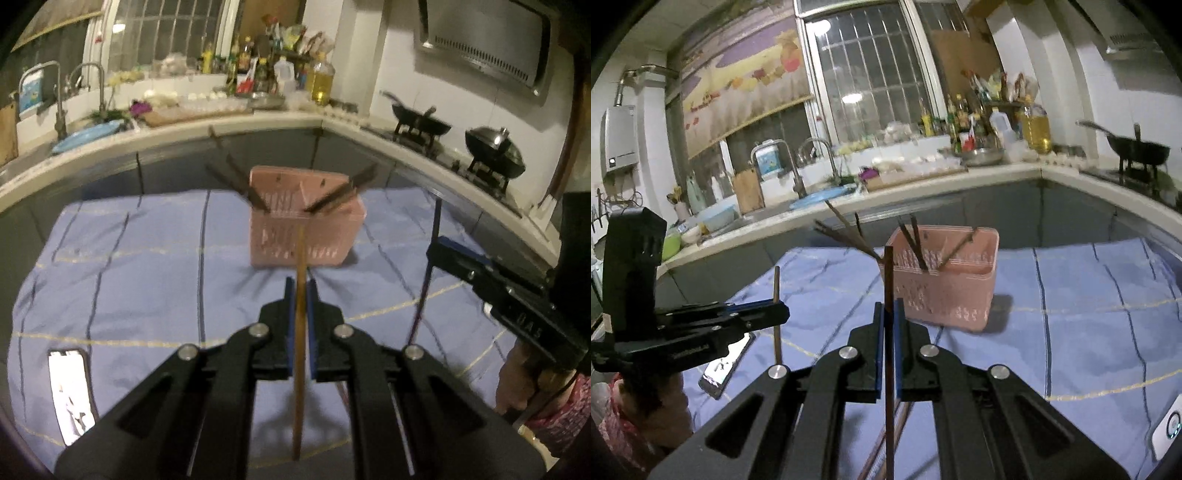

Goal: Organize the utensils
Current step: 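Lift the chopstick in the left tool into the caddy while the right tool drops its own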

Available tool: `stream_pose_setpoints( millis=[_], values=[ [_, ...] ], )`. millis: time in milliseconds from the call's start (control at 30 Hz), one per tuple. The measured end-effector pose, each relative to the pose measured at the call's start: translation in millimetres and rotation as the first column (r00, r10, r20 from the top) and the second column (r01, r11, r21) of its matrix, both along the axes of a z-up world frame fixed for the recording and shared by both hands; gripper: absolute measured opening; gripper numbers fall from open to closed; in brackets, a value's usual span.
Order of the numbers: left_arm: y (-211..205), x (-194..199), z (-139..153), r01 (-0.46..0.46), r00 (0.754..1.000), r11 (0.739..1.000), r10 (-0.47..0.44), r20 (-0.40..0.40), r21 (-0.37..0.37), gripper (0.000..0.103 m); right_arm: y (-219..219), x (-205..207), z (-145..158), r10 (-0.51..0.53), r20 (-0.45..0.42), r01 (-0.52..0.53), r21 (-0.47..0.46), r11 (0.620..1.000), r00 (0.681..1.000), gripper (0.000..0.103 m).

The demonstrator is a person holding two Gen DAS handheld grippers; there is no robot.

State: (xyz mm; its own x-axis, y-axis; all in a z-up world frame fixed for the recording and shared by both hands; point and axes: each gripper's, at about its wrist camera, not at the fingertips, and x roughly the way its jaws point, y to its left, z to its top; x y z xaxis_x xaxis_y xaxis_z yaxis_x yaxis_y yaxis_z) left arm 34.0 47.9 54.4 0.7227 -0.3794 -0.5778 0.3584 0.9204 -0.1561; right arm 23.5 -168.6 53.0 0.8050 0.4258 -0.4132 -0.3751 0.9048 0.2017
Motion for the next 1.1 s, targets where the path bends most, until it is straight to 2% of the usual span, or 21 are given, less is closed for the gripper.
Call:
stream_pose_setpoints(
  millis=[267, 333, 533, 667, 800, 1100],
  values=[
    [-5, 13, 83, 0.023, 0.989, 0.998, -0.013, 0.147, -0.064, 0.005, 11, 16, 60, 0.011, 0.128, -0.018, 0.055, 0.998, 0.992, 0.005],
    [-8, 23, 105, 0.007, 0.982, 0.997, 0.007, 0.191, -0.075, 0.005, 12, 28, 76, -0.012, 0.162, 0.000, 0.077, 0.997, 0.987, 0.005],
    [-16, 60, 137, -0.083, 0.958, 0.993, 0.103, 0.267, -0.083, 0.005, 14, 71, 108, -0.093, 0.230, 0.069, 0.111, 0.991, 0.969, 0.005],
    [-21, 88, 140, -0.134, 0.947, 0.989, 0.148, 0.286, -0.069, 0.005, 14, 99, 111, -0.146, 0.255, 0.125, 0.097, 0.987, 0.956, 0.005],
    [-25, 116, 133, -0.168, 0.945, 0.984, 0.178, 0.274, -0.061, 0.005, 11, 121, 105, -0.179, 0.267, 0.163, 0.079, 0.983, 0.947, 0.005],
    [-36, 144, 103, -0.161, 0.949, 0.986, 0.165, 0.270, -0.037, 0.005, 8, 147, 76, -0.181, 0.255, 0.174, 0.050, 0.983, 0.950, 0.005]
  ],
)
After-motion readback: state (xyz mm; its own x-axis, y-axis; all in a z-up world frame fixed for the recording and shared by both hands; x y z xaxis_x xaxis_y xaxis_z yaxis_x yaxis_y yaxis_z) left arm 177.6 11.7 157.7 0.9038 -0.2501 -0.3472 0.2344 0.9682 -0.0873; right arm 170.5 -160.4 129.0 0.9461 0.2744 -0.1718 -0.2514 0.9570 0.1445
